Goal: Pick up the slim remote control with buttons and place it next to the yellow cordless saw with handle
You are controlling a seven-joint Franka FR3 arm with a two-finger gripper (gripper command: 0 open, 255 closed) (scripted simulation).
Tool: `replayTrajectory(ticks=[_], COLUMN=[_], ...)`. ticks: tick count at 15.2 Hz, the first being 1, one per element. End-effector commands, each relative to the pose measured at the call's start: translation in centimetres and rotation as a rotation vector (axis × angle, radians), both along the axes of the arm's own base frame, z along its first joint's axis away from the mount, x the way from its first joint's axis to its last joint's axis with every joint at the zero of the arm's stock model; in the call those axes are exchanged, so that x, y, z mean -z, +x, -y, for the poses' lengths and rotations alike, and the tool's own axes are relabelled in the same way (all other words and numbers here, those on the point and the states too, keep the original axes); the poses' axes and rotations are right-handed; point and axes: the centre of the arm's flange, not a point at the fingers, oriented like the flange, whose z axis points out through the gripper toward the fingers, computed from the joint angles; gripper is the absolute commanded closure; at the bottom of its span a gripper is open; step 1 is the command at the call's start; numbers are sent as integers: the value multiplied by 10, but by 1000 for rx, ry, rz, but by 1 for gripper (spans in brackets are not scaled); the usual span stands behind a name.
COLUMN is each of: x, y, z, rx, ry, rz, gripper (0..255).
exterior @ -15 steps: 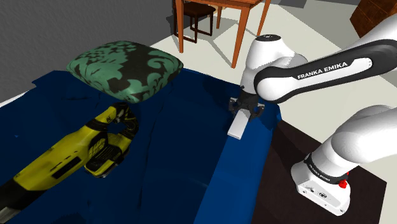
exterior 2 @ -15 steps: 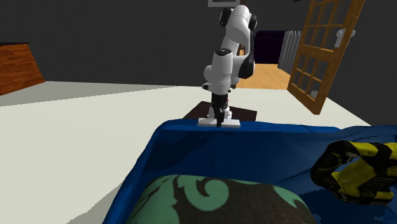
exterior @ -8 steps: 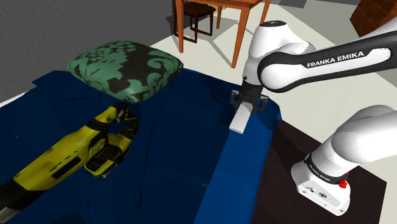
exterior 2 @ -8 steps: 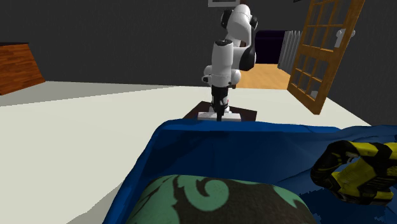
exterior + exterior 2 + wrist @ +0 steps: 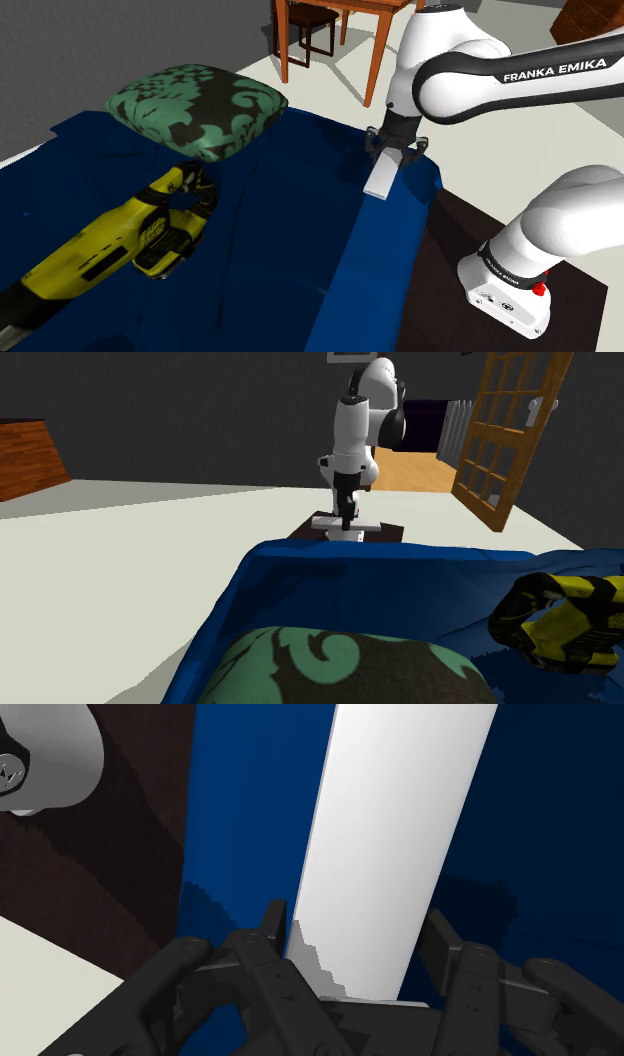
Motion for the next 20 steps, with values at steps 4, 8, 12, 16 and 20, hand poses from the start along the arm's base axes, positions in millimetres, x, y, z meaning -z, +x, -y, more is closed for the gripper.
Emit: replayTrajectory(ticks=[4,8,12,16,20], x=[-27,-48,-69,-90,-112], y=[1,1,1,1,1], z=[1,1,1,1,1], rx=[0,0,0,0,0], ry=[0,0,0,0,0], rz=[0,0,0,0,0], gripper=[255,255,255,255,255])
